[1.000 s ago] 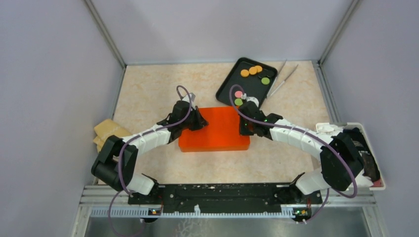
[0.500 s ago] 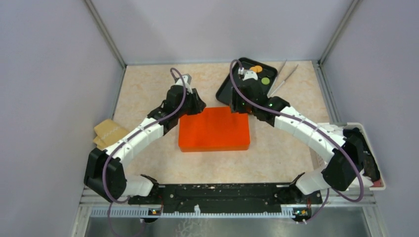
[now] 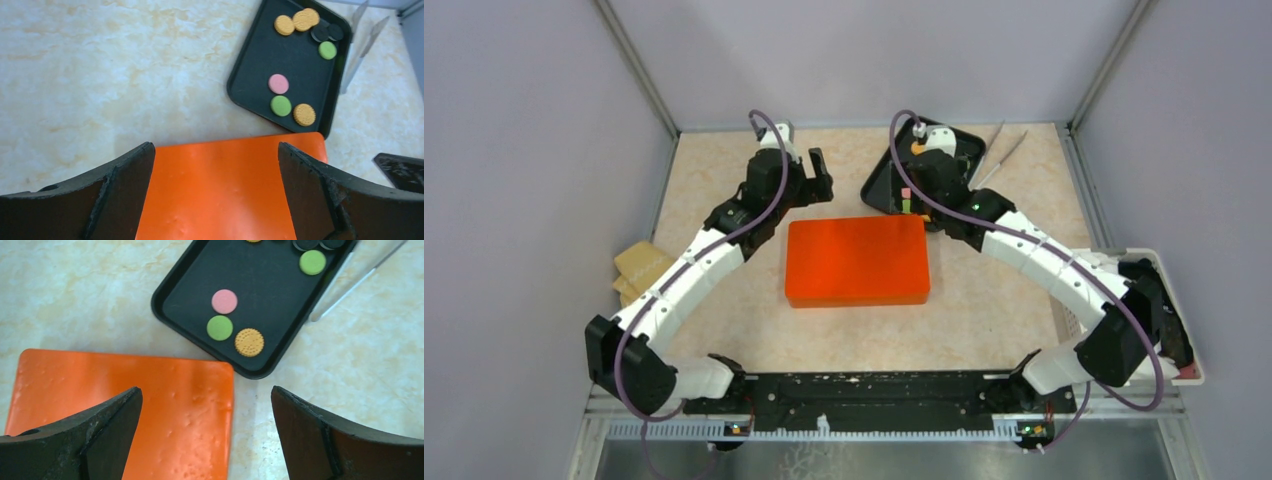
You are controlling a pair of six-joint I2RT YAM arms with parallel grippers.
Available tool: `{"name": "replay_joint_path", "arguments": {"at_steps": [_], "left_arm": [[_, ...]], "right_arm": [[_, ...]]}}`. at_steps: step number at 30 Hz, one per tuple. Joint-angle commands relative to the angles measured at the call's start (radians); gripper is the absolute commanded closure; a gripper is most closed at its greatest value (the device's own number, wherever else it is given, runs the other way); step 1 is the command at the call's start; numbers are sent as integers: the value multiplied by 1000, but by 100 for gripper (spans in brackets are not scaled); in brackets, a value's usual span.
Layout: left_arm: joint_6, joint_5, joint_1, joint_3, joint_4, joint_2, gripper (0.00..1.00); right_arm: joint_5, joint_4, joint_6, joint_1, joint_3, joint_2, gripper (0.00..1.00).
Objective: Pack the cookies
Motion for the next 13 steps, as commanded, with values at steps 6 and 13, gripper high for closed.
{"name": "replay_joint_path", "arguments": {"at_steps": [6, 13], "left_arm": [[25, -134, -3, 11, -52, -48, 2], [18, -212, -3, 23, -70, -30, 2]], "right_arm": [[200, 46, -25, 2, -32, -125, 1], [329, -15, -44, -5, -34, -118, 1]]}}
